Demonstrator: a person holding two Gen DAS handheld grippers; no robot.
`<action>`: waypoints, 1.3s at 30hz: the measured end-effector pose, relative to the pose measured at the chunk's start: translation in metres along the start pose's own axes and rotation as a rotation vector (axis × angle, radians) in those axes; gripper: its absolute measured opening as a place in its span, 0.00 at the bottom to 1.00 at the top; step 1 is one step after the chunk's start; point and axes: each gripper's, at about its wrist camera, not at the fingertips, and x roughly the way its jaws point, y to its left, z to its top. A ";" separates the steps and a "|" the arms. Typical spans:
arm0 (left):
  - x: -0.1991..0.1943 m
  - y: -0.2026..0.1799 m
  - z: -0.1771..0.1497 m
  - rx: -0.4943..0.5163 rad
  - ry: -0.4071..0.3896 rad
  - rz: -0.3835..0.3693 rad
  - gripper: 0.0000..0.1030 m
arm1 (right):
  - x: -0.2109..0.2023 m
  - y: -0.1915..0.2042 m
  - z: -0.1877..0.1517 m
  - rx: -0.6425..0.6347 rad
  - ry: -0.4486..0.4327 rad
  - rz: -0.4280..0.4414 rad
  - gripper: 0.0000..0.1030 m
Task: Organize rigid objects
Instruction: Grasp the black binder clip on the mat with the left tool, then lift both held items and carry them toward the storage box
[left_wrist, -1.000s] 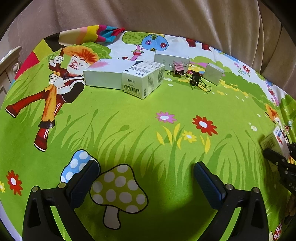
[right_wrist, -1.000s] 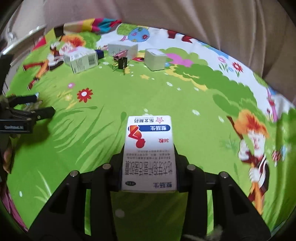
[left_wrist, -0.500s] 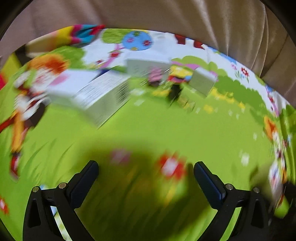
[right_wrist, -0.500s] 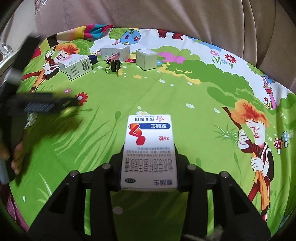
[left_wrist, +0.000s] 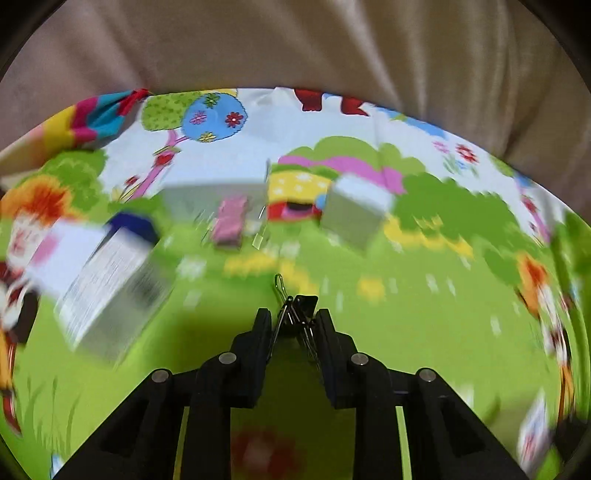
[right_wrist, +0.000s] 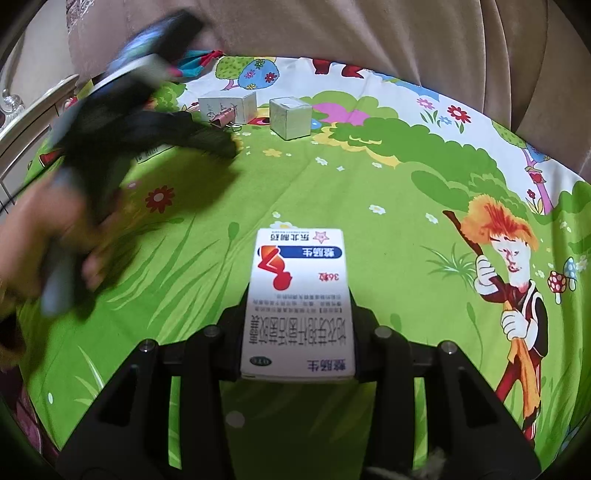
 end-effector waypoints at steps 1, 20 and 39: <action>-0.011 0.006 -0.011 -0.012 -0.011 -0.018 0.25 | 0.000 0.000 0.000 0.002 0.000 -0.002 0.44; -0.129 0.080 -0.138 -0.118 -0.091 -0.070 0.24 | -0.002 0.003 -0.003 0.035 0.000 -0.069 0.43; -0.117 0.063 -0.140 0.070 -0.004 0.035 0.24 | -0.002 0.002 -0.004 0.050 -0.002 -0.061 0.43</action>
